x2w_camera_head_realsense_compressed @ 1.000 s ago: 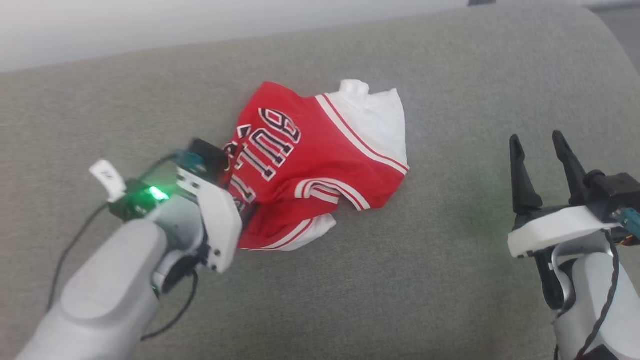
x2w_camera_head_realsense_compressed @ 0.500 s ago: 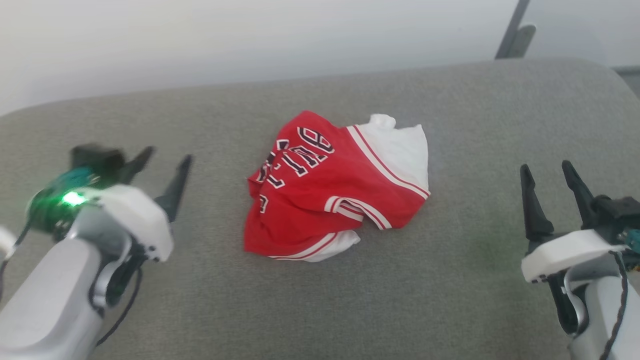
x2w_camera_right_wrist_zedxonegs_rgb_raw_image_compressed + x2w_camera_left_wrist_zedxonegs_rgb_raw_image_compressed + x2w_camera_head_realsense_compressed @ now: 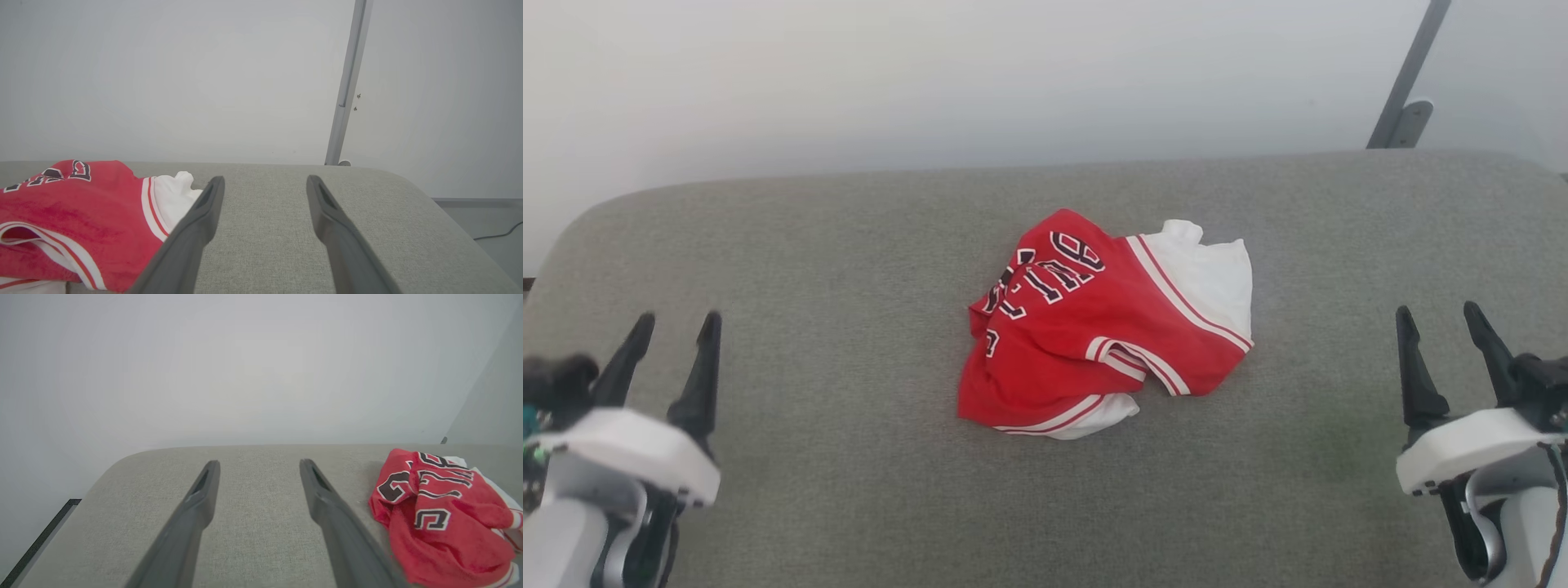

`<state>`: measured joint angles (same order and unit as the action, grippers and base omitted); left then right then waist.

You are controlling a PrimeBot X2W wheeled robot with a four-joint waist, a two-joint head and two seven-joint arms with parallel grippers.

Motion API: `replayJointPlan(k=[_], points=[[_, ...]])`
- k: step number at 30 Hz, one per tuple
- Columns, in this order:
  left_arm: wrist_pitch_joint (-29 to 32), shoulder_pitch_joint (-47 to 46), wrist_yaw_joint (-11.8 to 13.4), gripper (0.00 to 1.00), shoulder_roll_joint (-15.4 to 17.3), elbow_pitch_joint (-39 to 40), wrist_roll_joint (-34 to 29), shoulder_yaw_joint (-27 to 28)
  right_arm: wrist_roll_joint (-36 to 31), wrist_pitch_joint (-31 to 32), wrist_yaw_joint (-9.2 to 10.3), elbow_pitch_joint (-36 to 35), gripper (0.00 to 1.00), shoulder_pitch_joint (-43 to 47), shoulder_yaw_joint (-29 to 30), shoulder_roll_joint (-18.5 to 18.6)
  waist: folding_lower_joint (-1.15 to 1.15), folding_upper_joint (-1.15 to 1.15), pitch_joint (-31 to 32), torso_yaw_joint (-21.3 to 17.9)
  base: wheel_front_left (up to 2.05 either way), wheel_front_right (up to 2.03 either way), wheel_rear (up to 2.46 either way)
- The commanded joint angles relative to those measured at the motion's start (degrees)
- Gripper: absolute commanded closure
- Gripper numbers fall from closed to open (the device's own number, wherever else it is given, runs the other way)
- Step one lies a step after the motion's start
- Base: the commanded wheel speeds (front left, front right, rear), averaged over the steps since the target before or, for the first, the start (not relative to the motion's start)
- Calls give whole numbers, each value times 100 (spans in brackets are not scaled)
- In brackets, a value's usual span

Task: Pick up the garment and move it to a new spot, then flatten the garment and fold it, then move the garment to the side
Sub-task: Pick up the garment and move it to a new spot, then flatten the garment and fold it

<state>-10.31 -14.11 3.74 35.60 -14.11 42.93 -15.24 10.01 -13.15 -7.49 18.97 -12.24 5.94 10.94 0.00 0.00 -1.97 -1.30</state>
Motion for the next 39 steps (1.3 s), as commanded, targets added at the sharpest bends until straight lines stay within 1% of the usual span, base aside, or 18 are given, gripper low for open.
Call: replayJointPlan(k=[1,6,14,21,27,33,39], points=[[-70,140,39,0,24,28,38,37,15,13,0,-13,0,64,28,2,0,0,29,32,0,0,0],[-259,501,122,0,21,128,118,209,25,57,0,-72,0,165,84,19,0,0,84,103,0,0,0],[-395,925,199,0,-28,266,211,429,-16,114,0,-167,0,270,159,-54,0,0,175,174,0,0,0],[-437,1094,229,0,-46,408,222,584,-17,153,0,-254,0,340,175,-81,0,0,204,231,0,0,0],[-442,1170,264,0,-72,517,219,590,-4,150,0,-292,0,317,125,-80,0,0,193,266,0,0,0],[-443,1133,297,0,-103,691,207,573,128,197,0,-227,0,89,66,32,0,0,79,385,0,0,0],[-414,1025,312,0,-165,835,170,496,252,386,0,64,0,-281,-92,236,0,0,-83,583,0,0,0]])
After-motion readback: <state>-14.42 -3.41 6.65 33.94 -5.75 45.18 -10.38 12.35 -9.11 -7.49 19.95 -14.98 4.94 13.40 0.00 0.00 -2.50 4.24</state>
